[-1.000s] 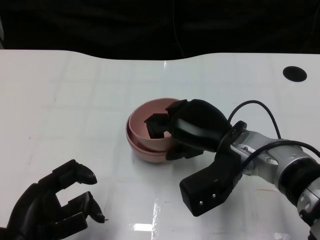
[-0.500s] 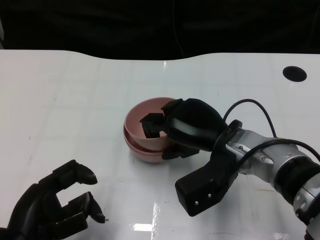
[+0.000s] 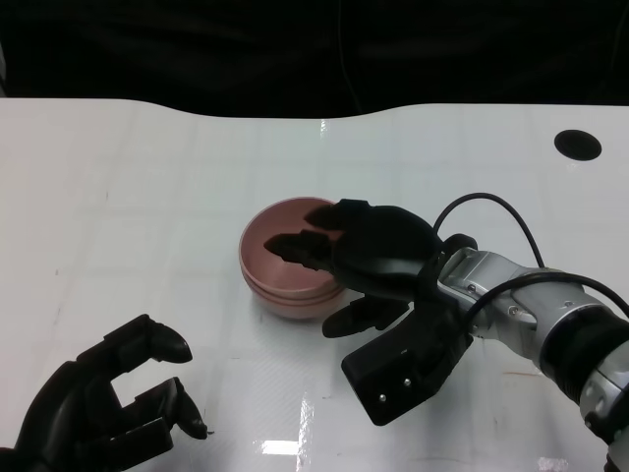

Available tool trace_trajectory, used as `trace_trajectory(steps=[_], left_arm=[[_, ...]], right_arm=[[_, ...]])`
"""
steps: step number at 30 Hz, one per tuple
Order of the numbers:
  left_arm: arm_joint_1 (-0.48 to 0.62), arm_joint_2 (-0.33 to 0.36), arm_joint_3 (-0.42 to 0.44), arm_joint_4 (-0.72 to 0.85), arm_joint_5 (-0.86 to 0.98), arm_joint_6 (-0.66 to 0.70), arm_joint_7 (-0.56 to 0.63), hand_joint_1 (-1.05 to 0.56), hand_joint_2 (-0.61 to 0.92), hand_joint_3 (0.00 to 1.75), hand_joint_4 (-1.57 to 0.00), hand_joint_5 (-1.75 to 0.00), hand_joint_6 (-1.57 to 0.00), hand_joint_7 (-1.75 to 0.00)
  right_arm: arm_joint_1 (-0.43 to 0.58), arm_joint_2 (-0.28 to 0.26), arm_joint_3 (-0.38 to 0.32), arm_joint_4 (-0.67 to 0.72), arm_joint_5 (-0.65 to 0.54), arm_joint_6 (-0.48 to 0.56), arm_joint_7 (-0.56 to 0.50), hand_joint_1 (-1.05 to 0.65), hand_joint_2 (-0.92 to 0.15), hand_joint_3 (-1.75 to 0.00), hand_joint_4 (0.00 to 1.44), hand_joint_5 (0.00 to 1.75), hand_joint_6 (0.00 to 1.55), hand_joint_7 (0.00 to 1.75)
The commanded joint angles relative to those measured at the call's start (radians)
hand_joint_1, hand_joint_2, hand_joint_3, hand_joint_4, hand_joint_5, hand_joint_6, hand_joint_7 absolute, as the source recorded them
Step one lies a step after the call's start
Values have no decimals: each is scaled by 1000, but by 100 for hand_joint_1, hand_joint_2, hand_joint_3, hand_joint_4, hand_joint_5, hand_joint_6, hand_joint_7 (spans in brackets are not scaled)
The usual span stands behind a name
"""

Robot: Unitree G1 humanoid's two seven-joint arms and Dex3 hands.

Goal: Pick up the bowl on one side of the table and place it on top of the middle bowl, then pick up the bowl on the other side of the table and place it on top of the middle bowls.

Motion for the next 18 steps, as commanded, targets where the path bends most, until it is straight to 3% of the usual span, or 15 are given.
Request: trace_trajectory(steps=[1, 12, 18], left_arm=[[3, 2, 6, -16, -1, 11, 18, 18, 92, 124, -57, -175, -41, -175], [1, 8, 5, -10, 3, 2, 4, 16, 92, 124, -56, -175, -40, -175], [-3, 9, 9, -6, 2, 7, 8, 17, 92, 125, -57, -175, -41, -175]], right_arm=[[17, -10, 16, 0, -17, 26, -50, -105, -92, -86, 0, 0, 0, 0], [24, -22, 49, -4, -32, 32, -91, -105, -92, -90, 0, 0, 0, 0], [50, -89, 29, -123, -25, 11, -94, -105, -92, -84, 0, 0, 0, 0]])
